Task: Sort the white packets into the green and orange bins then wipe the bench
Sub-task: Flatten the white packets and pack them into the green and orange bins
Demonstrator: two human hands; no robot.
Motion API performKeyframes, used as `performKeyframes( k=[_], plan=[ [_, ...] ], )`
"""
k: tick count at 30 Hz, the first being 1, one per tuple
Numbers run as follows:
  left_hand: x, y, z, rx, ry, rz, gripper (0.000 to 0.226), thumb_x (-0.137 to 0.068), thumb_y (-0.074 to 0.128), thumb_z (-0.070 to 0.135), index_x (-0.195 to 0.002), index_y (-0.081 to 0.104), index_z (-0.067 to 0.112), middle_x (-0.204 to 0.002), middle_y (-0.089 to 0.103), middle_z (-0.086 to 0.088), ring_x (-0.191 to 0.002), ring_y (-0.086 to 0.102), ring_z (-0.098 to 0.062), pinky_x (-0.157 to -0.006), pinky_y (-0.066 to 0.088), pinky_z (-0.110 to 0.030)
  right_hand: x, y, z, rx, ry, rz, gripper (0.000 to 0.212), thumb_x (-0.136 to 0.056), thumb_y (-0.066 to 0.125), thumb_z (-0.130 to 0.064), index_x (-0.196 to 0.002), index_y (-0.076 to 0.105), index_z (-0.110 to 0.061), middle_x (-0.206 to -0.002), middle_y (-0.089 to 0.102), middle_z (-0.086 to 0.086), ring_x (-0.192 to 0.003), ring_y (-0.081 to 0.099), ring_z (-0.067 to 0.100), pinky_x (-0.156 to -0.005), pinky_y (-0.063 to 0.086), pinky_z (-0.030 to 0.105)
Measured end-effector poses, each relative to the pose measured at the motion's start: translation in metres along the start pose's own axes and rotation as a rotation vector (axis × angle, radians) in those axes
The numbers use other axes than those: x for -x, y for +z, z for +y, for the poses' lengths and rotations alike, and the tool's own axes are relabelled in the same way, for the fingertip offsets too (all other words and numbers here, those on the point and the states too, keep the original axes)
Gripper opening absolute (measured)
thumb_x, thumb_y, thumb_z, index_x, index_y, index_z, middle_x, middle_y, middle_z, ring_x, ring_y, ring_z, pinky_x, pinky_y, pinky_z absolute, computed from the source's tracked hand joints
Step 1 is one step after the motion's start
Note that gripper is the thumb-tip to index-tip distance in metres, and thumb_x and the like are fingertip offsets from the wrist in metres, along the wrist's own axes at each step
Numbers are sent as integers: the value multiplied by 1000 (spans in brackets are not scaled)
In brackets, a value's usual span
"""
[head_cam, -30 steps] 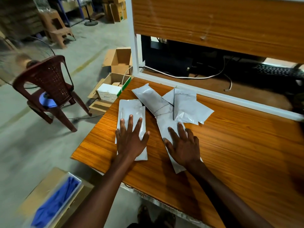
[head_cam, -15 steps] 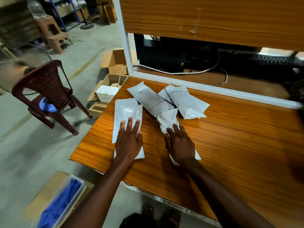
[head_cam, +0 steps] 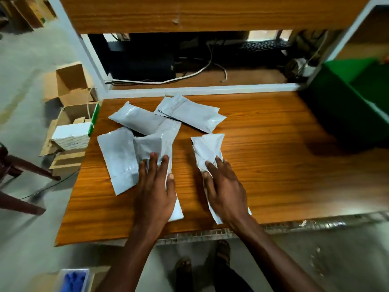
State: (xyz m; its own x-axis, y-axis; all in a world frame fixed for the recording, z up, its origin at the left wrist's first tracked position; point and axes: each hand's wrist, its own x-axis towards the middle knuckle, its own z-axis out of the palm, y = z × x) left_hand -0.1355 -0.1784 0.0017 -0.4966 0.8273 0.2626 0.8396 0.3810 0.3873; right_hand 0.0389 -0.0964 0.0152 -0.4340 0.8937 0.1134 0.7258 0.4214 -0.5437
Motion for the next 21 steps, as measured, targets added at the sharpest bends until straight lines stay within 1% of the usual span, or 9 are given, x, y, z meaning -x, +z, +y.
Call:
performKeyframes(
  k=[3, 6, 9, 11, 13, 15, 21],
  plan=[
    [9, 1, 30, 45, 90, -86, 57, -98, 41, 44, -153, 33, 30, -163, 24, -3, -150, 20, -31, -115, 25, -47, 26, -17, 17, 1, 101, 94, 41, -105, 41, -43, -142, 52, -30, -158, 40, 1, -149, 29, 25, -109, 43, 43],
    [18, 10, 60, 121, 154, -164, 56, -98, 39, 42, -153, 34, 30, -163, 22, -2, -151, 17, -31, -116, 17, -40, 51, -33, 35, 15, 206, 173, 43, -104, 37, -47, -143, 50, -34, -159, 38, -2, -150, 28, 23, -108, 41, 41],
    [28, 22, 95, 209, 255, -244, 56, -99, 36, 41, -153, 32, 31, -164, 18, 1, -153, 9, -27, -117, 13, -36, 78, -49, 56, 24, 302, 267, 45, -102, 39, -46, -142, 52, -32, -158, 40, 0, -149, 31, 24, -111, 40, 39],
    [35, 30, 120, 246, 333, -286, 56, -99, 36, 40, -154, 32, 31, -164, 18, 1, -153, 7, -26, -118, 10, -34, 94, -59, 73, 37, 371, 302, 45, -102, 39, -46, -143, 51, -33, -158, 39, -1, -149, 29, 22, -109, 41, 40],
    [43, 38, 146, 261, 408, -332, 55, -100, 36, 40, -154, 31, 31, -164, 17, 2, -153, 5, -25, -119, 6, -32, 110, -69, 93, 57, 443, 338, 45, -102, 38, -47, -143, 51, -34, -159, 38, -3, -150, 28, 20, -108, 42, 39],
    [52, 50, 169, 262, 466, -372, 55, -100, 35, 41, -154, 30, 31, -164, 16, 2, -153, 5, -24, -119, 3, -34, 125, -80, 112, 72, 506, 360, 46, -102, 36, -48, -144, 50, -34, -160, 36, -4, -151, 25, 19, -108, 42, 39],
    [95, 85, 245, 256, 607, -437, 54, -100, 32, 42, -153, 33, 30, -163, 22, 1, -152, 11, -28, -119, 13, -37, 182, -118, 182, 81, 635, 446, 49, -100, 33, -51, -144, 48, -34, -160, 36, -2, -151, 26, 18, -107, 42, 38]
  ],
)
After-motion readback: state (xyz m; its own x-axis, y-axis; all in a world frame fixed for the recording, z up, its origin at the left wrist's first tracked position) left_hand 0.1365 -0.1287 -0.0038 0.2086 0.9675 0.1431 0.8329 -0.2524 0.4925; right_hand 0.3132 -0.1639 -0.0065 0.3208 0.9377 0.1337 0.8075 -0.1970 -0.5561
